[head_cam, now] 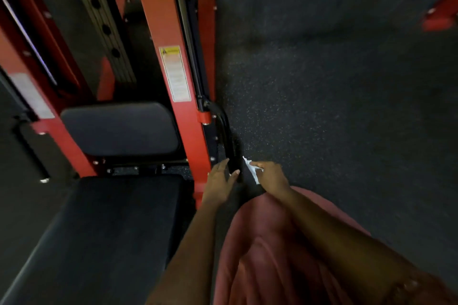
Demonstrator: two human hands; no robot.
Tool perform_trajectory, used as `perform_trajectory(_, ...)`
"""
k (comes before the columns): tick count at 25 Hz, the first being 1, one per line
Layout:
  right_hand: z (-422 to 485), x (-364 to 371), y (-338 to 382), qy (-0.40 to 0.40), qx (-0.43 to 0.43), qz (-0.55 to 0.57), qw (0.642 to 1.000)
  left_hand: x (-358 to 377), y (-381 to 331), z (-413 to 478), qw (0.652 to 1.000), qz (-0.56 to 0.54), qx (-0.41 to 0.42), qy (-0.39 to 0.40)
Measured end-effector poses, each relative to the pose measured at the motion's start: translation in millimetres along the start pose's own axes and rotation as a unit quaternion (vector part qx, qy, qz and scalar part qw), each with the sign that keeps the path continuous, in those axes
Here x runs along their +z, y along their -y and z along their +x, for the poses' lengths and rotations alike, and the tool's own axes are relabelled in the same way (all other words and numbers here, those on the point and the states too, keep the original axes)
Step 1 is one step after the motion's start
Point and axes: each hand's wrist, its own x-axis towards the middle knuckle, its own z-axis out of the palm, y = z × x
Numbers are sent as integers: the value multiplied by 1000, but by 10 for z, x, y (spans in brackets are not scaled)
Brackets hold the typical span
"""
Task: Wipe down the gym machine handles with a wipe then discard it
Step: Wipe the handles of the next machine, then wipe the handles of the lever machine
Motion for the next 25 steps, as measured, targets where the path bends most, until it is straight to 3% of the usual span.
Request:
perform_trajectory(6, -1060, -1012, 411, -99, -47, -20, 994, -590, -1027, -680, 983, 124, 135, 26)
perform_trajectory(12, -1881, -1431, 319, -266, -34, 36, 963, -753, -1826, -782, 915, 266, 294, 70)
perform_trajectory(20, -3417, -1120, -209, -454, 92, 95, 881, -251, -2403, -1750, 777, 330, 513, 157)
perform_trajectory(25, -4480, -886, -766, -553, 194, 136, 799, 431, -2737, -2722, 653, 350, 628, 239)
